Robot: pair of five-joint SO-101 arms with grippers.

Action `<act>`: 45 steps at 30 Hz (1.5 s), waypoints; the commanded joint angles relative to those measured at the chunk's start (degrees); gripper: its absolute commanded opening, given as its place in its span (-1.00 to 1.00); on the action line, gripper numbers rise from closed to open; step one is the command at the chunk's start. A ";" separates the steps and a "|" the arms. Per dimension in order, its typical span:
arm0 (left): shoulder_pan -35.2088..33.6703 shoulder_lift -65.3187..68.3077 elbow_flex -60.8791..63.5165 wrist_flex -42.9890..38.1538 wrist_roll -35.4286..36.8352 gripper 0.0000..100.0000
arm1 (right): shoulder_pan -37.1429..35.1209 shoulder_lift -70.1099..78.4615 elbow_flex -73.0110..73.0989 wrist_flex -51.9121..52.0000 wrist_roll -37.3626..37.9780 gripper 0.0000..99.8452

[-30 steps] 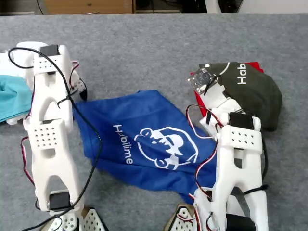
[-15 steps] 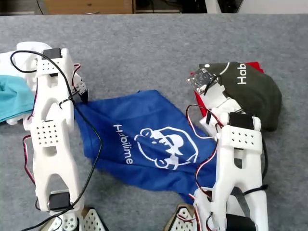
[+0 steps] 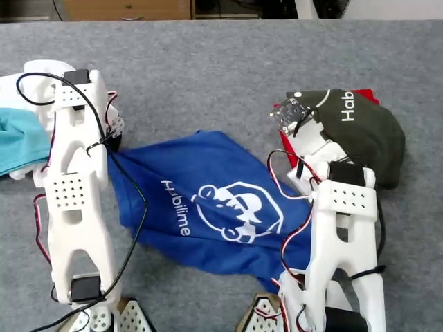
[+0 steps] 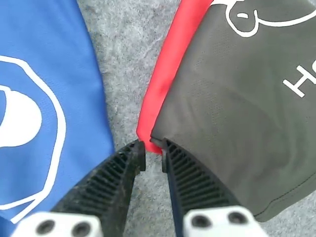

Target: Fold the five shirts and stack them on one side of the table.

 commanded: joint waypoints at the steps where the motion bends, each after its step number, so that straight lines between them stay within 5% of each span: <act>1: 0.35 -1.10 -2.29 0.62 0.18 -0.96 | -0.92 -1.01 -1.10 -0.88 -0.53 -0.86; 10: -0.26 -13.32 -2.02 0.88 -13.63 -0.96 | -1.01 -0.84 -14.29 6.86 -5.63 -0.72; 14: 0.35 -27.47 9.23 0.88 -24.70 -0.96 | -2.24 2.51 -22.11 8.35 -9.49 -0.54; 18: -1.14 -41.10 25.49 0.88 -32.62 -0.96 | -5.67 10.07 -32.31 12.31 -12.84 -0.56; 27: -18.90 -63.96 45.45 0.88 -47.74 -0.96 | -15.87 35.38 -60.00 25.76 -23.12 -0.58; 33: -30.86 -71.43 52.31 0.88 -57.05 -0.96 | -25.80 49.45 -77.32 36.13 -21.27 -0.58; 45: -51.87 -77.14 58.37 0.88 -71.56 -0.96 | -46.11 81.10 -99.03 37.10 -21.54 -0.58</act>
